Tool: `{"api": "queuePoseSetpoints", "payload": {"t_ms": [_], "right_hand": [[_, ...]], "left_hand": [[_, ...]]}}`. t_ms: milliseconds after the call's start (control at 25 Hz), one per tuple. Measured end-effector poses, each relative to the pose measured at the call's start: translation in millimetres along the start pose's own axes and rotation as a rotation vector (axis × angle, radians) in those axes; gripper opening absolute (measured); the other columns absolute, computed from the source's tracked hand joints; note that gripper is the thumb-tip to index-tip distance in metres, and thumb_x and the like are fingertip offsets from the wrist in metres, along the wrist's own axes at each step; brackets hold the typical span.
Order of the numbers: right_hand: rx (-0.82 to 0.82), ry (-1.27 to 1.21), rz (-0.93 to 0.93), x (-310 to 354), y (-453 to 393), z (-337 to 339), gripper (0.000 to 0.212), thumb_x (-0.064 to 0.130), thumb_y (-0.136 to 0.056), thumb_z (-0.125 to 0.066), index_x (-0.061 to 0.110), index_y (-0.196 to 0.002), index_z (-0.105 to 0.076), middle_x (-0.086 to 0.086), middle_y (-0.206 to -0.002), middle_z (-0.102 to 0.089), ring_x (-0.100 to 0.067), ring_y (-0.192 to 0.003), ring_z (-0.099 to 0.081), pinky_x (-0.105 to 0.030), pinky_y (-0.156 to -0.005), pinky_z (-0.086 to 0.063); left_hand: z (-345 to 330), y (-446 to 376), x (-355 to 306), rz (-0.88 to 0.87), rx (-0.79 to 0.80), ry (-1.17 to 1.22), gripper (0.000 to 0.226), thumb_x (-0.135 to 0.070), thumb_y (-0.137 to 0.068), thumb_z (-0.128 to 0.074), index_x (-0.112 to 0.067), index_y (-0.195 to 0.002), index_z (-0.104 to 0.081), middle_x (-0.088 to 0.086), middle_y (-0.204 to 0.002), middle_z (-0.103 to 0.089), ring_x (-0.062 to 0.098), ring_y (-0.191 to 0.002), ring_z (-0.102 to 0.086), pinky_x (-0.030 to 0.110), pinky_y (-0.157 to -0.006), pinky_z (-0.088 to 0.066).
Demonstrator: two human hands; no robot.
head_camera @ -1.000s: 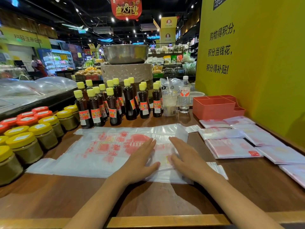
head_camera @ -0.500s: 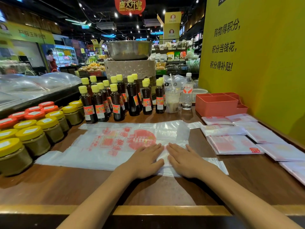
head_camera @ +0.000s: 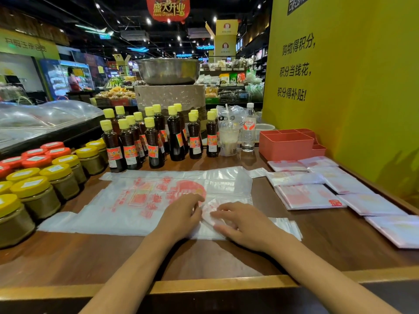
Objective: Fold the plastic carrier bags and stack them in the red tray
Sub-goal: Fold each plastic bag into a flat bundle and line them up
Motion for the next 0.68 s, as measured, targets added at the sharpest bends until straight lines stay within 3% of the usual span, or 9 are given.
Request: {"api": "queuePoseSetpoints", "payload": {"t_ms": [120,200,320,480,560,680], "right_hand": [[0.037,0.010,-0.049,-1,2,0,0.055,0.061,-0.097,-0.046,0.035,-0.145,-0.051,0.011,-0.149,-0.050,-0.013,-0.134,-0.045,-0.032,-0.111,-0.033],[0.063,-0.041,-0.084,-3,6,-4,0.048,0.046,-0.102,-0.045,0.035,-0.148,-0.047,0.011,-0.156,-0.041,-0.010,-0.143,-0.035,-0.031,-0.120,-0.017],[0.075,-0.068,-0.120,-9,19,-2,0.047,0.026,-0.103,-0.042,0.031,-0.149,-0.046,0.010,-0.160,-0.034,-0.006,-0.149,-0.022,-0.033,-0.125,-0.004],[0.043,0.000,-0.207,-24,48,24,0.043,0.016,-0.101,-0.046,0.025,-0.142,-0.056,0.007,-0.155,-0.039,-0.016,-0.143,-0.032,-0.030,-0.118,-0.022],[0.050,0.032,-0.277,-36,71,36,0.039,0.024,-0.100,-0.049,0.025,-0.138,-0.060,0.008,-0.144,-0.051,-0.015,-0.131,-0.046,-0.031,-0.111,-0.036],[0.037,0.065,-0.404,-52,109,54,0.031,0.048,-0.098,-0.048,0.025,-0.113,-0.063,0.008,-0.110,-0.063,-0.016,-0.102,-0.059,-0.035,-0.089,-0.050]], "left_hand": [[-7,1,0,-0.061,0.082,0.015,0.049,-0.043,-0.098,-0.039,-0.029,-0.145,-0.047,-0.005,-0.140,-0.056,0.016,-0.127,-0.052,0.034,-0.107,-0.041],[-21,6,-5,-0.116,0.216,-0.071,0.055,-0.047,-0.102,-0.025,-0.032,-0.155,-0.030,-0.010,-0.159,-0.033,0.011,-0.147,-0.028,0.036,-0.121,-0.022],[-32,10,-5,-0.110,0.311,-0.162,0.054,-0.052,-0.106,-0.018,-0.037,-0.158,-0.016,-0.014,-0.165,-0.012,0.006,-0.152,-0.007,0.034,-0.123,-0.005],[-32,12,-8,-0.113,0.324,-0.206,0.057,-0.056,-0.104,-0.020,-0.037,-0.158,-0.016,-0.011,-0.166,-0.010,0.008,-0.152,-0.006,0.036,-0.122,-0.005],[-30,12,-6,-0.110,0.297,-0.214,0.058,-0.057,-0.104,-0.023,-0.037,-0.158,-0.019,-0.010,-0.166,-0.013,0.009,-0.152,-0.010,0.036,-0.122,-0.007],[-28,9,-11,-0.075,0.317,-0.262,0.058,-0.053,-0.104,-0.028,-0.033,-0.158,-0.020,-0.007,-0.166,-0.014,0.012,-0.152,-0.011,0.036,-0.122,-0.008]]}}
Point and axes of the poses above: each hand's wrist, its own y-axis away from the middle knuckle, its own z-axis out of the back of the hand, x = y × z, the point moved 9 cm from there along -y, towards the middle knuckle
